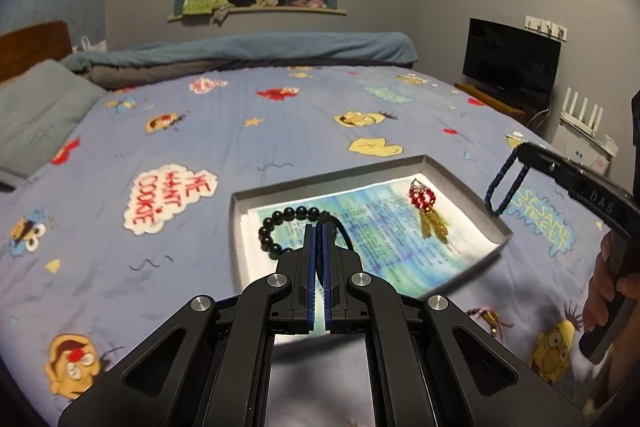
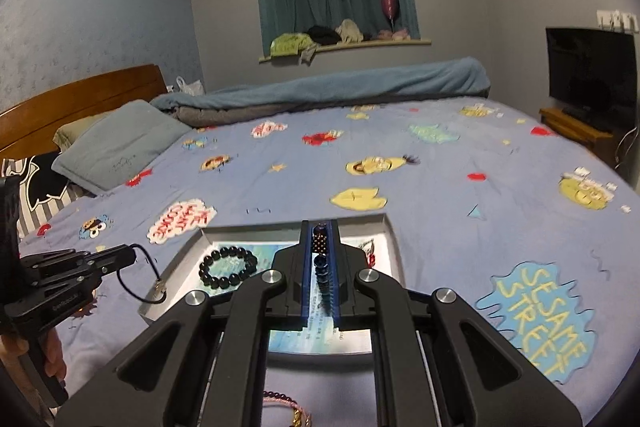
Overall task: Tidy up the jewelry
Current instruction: 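Lower both items into the grey box and open both tools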
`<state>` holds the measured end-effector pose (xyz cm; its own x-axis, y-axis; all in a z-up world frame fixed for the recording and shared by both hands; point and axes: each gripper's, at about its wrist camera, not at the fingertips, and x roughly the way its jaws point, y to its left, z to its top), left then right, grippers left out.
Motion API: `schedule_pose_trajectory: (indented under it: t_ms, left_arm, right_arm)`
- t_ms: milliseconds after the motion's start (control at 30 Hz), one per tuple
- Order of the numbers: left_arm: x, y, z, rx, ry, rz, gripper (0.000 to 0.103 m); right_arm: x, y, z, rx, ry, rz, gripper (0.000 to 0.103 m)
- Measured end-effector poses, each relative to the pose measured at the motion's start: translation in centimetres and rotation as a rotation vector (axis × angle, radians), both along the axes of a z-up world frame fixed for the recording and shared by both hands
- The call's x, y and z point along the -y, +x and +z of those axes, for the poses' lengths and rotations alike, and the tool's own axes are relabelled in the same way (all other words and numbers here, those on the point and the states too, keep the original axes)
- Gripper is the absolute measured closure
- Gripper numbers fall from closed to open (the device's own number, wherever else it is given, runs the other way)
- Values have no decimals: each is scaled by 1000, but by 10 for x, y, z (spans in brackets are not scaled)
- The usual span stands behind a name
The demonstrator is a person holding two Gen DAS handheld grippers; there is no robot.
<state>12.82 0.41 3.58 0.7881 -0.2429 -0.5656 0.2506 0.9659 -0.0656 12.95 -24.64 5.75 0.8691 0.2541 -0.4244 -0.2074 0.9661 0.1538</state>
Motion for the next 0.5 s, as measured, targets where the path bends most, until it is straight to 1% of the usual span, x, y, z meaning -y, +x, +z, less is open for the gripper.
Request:
schedule_pose_trajectory:
  t_ms: [200, 233, 300, 500]
  left_arm:
    - [7, 21, -33, -65, 16, -27, 99]
    - [7, 23, -38, -71, 18, -29, 99]
    - [7, 33, -51, -115, 34, -26, 99]
    - [-6, 47, -67, -154, 28, 23, 99]
  right_arm:
    - [1, 33, -37, -119, 34, 31, 96]
    - [1, 36, -43, -128, 31, 33, 96]
    - [-2, 42, -56, -166, 1, 35, 96]
    - [3, 52, -75, -202, -37, -4, 96]
